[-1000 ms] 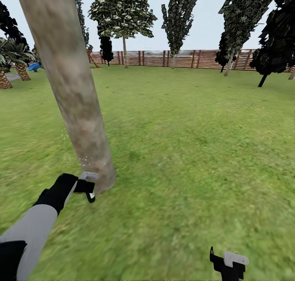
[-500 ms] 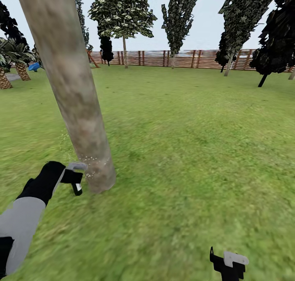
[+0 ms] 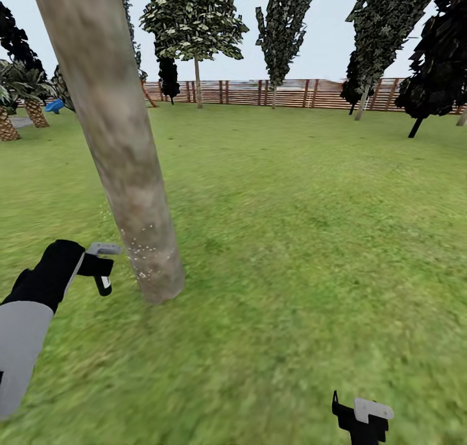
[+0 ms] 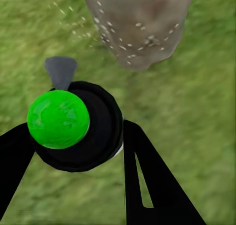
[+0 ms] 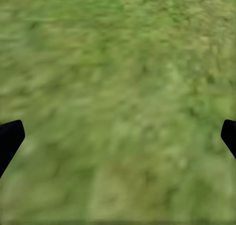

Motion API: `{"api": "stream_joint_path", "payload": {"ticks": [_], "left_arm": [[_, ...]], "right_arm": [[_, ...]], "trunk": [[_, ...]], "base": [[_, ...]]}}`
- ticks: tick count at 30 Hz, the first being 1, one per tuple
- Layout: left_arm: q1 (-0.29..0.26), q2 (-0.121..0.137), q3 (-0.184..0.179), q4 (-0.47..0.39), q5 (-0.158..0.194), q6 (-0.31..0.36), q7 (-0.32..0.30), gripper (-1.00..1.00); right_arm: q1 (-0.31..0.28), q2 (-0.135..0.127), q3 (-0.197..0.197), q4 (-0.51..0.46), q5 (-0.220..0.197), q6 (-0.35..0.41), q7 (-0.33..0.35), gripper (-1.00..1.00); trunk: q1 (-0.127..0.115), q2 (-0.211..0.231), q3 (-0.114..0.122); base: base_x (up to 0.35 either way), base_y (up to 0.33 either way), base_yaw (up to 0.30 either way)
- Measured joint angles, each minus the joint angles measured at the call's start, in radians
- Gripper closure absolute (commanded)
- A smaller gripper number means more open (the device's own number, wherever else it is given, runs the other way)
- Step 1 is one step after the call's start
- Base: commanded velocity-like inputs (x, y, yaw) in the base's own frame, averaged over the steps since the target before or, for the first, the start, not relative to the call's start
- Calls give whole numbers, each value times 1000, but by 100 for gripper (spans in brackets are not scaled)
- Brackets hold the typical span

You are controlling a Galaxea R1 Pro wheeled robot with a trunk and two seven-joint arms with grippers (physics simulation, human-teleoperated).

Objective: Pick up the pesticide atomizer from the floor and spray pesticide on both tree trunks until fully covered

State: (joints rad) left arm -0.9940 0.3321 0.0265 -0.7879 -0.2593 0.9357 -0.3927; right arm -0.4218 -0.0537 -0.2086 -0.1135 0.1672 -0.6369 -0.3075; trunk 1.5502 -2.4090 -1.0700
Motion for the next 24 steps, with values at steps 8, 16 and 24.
{"api": "stream_joint_path", "payload": {"ticks": [8, 16, 24], "left_arm": [[3, 2, 1, 1, -1, -3, 0, 100], [66, -10, -22, 1, 4, -8, 0, 100], [80, -18, -32, -5, 9, -7, -56, 100]], "right_arm": [[0, 0, 0, 0, 0, 0, 0, -100], [0, 1, 0, 0, 0, 0, -1, -100], [0, 1, 0, 0, 0, 0, -1, -100]], "trunk": [[0, 0, 0], [0, 0, 0], [0, 0, 0]], "base": [[251, 211, 0], [65, 72, 146], [50, -92, 6]]}}
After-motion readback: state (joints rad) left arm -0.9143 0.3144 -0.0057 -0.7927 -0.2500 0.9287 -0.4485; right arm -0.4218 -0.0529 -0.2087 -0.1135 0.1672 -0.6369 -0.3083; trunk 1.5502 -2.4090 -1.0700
